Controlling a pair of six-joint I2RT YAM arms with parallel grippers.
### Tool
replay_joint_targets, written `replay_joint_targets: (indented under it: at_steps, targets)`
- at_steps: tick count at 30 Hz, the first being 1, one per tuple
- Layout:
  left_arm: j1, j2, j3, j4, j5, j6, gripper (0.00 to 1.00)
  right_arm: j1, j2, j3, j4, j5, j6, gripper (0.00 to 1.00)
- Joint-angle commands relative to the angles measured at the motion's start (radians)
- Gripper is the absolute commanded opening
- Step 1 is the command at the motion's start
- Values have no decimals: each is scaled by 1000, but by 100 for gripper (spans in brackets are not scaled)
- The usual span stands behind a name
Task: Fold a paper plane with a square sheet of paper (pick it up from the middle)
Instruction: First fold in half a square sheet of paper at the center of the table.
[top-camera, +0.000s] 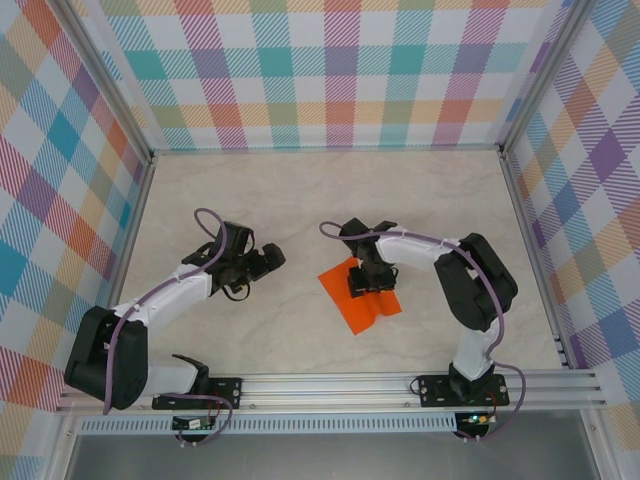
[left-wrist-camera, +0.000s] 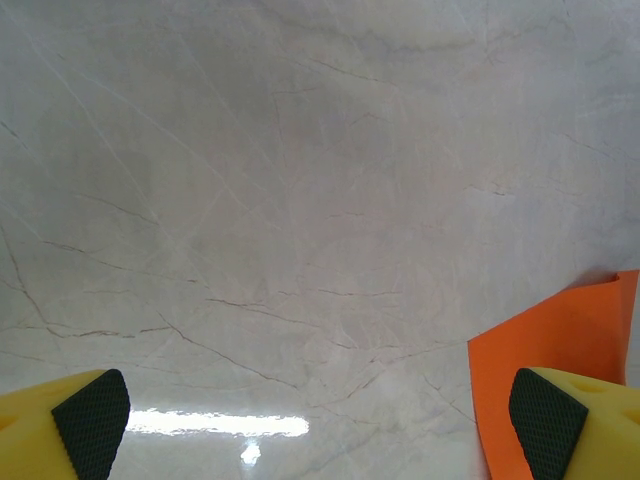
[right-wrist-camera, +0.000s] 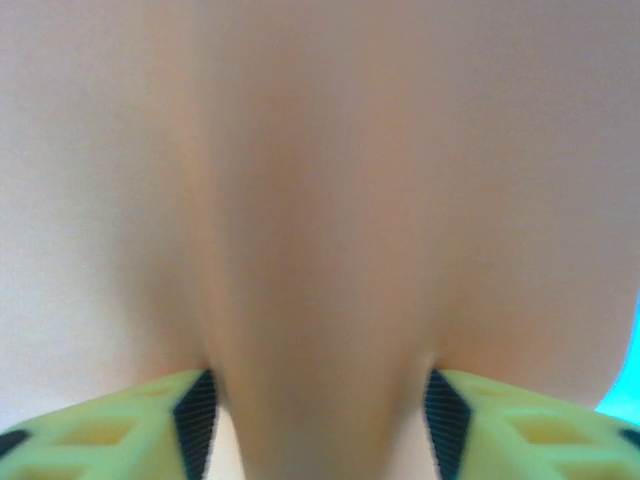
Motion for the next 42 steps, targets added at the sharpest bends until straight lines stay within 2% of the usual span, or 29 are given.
replay_joint_targets:
  at_steps: [1,3,7,12,15,20,23,26,30,38,42]
  targets:
    - [-22,18,-23,21,47,-15,100,-2,-61,-36,92,-81,75,52]
    - [-25,21,-36,79,89,-23,98,-2,-109,-45,129,-116,121,40]
    - [-31,18,-76,198,195,-52,95,-3,-199,-87,247,-234,205,31]
    - [-39,4,-129,351,299,-115,92,-19,-309,-209,570,-471,389,30]
    - [-46,4,-150,426,342,-161,90,-34,-314,-258,712,-543,490,30]
    - [-88,59,-185,587,384,-267,82,-45,-281,-294,823,-580,597,31]
    - [-102,97,-227,752,398,-379,82,-62,-282,-343,950,-603,687,31]
    - [-110,104,-240,823,386,-442,81,-80,-285,-372,1015,-609,745,32]
    - [-118,104,-237,865,380,-470,68,-94,-269,-379,1060,-649,778,33]
    - [-124,145,-269,1048,350,-557,35,-97,-253,-414,1091,-671,811,33]
    - [-125,110,-274,1037,323,-554,31,-109,-251,-428,1097,-671,818,33]
